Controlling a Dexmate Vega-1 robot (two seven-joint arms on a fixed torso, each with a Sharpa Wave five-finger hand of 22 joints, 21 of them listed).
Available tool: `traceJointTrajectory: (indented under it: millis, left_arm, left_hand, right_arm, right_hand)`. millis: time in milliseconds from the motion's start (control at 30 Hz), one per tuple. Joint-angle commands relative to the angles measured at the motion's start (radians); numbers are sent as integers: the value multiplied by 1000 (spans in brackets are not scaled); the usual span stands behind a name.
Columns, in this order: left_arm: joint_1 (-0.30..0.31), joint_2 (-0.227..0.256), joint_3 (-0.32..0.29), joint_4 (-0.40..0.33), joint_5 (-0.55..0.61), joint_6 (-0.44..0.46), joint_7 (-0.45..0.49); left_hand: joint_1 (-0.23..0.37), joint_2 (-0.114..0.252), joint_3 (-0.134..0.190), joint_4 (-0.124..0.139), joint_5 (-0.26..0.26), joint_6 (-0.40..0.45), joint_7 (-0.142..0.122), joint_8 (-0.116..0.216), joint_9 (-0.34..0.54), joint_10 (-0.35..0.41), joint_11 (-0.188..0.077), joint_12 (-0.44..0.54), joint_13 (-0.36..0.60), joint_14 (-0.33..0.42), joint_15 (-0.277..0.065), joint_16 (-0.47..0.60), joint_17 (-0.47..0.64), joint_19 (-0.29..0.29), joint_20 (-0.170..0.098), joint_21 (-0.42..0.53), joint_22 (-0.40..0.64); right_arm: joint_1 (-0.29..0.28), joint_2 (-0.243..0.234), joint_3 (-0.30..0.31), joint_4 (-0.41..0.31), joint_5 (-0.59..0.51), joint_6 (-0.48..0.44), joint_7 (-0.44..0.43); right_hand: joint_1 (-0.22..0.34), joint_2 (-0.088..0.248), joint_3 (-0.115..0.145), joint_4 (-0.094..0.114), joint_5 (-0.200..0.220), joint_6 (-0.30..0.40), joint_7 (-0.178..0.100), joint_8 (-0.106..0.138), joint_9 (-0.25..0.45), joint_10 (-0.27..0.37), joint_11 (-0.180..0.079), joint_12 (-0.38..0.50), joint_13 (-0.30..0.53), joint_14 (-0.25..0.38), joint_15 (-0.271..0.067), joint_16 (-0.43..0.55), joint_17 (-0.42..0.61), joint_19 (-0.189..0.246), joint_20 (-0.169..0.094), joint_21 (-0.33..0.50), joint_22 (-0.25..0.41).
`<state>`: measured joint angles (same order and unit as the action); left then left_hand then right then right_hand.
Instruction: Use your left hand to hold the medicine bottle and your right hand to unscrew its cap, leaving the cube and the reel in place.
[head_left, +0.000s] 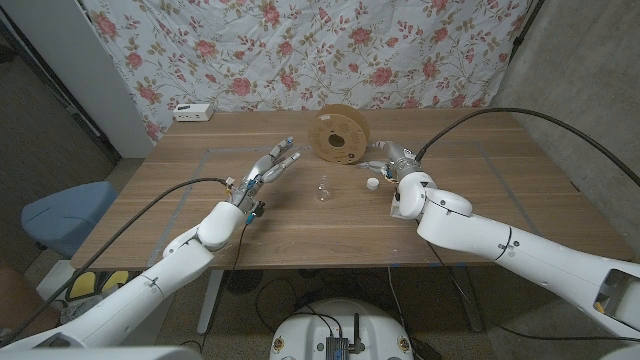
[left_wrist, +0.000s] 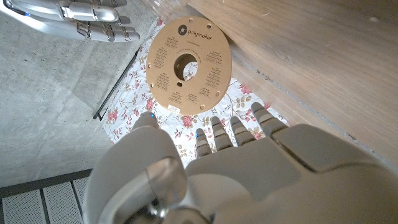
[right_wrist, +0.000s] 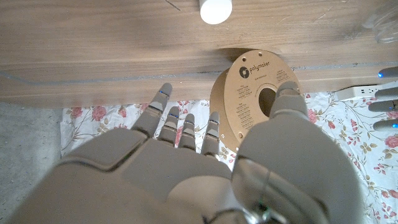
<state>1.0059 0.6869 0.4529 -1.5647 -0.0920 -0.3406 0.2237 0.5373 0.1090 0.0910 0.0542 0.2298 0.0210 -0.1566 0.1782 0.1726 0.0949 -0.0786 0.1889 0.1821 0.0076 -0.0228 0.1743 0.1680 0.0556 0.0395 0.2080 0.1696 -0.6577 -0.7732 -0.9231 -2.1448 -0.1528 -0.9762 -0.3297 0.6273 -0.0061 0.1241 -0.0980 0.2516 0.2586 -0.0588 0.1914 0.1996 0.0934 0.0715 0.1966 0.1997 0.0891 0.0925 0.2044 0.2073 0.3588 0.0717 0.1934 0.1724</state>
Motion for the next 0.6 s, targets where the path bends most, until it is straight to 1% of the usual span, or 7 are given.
traceJointTrajectory:
  millis: [33,100,200,233,300,400,600]
  left_arm:
    - [29,-29,-26,-6,-31,-22,38]
    - [35,-41,-33,0,-50,-36,44]
    - [39,-45,-39,-1,-58,-36,47]
    - [39,-44,-40,-1,-59,-39,45]
    - [41,-45,-43,-5,-60,-34,48]
    - [40,-47,-44,-2,-67,-38,43]
    - [41,-58,-50,5,-80,-51,44]
  left_hand:
    - [-7,18,8,4,0,4,7,6,0,2,4,6,0,9,1,4,0,12,-2,3,2]
    - [-8,20,8,4,-1,6,10,6,0,3,6,6,0,10,2,4,0,13,-2,2,2]
    - [-9,23,9,4,-1,11,13,7,0,6,8,8,0,14,3,5,0,14,-2,1,2]
    - [-9,26,11,5,-1,12,19,7,0,7,12,9,0,14,8,5,0,14,2,-1,2]
    - [-10,29,12,5,-2,16,21,8,0,9,11,9,0,16,8,5,0,15,2,-2,2]
    - [-10,32,13,5,-2,19,25,8,0,10,14,10,0,20,10,6,0,17,3,-2,2]
    - [-10,37,16,5,-2,15,27,6,0,10,17,10,0,21,12,5,0,18,5,-3,2]
  right_arm:
    - [-100,-34,129,-2,2,161,1]
    - [-134,-37,171,5,20,214,-17]
    - [-160,-36,200,8,21,245,-28]
    - [-168,-37,211,9,24,260,-27]
    - [-179,-40,227,12,30,284,-21]
    - [-194,-42,253,24,45,331,-11]
    - [-233,-20,313,68,84,444,-27]
  right_hand:
    - [-12,4,-4,8,-4,-8,0,-4,1,3,-2,6,0,1,-10,6,3,6,-13,3,1]
    - [-25,13,-5,16,-6,-15,-1,-5,0,6,-1,7,0,4,-16,8,5,20,-26,7,1]
    - [-35,19,-6,21,-9,-30,-1,-9,-1,10,5,7,-1,9,-20,10,5,36,-35,12,0]
    - [-37,20,-6,22,-10,-32,-1,-9,-1,12,6,8,-1,10,-21,10,5,37,-37,12,0]
    - [-42,22,-8,24,-11,-34,-1,-8,-1,18,10,9,-2,10,-27,10,5,38,-45,11,-1]
    - [-47,24,-9,26,-13,-37,-4,-8,-2,24,11,11,-2,9,-28,10,5,39,-48,10,-1]
    - [-64,33,-11,36,-17,-49,-12,-10,-3,32,12,12,-4,5,-28,8,5,37,-51,8,-2]
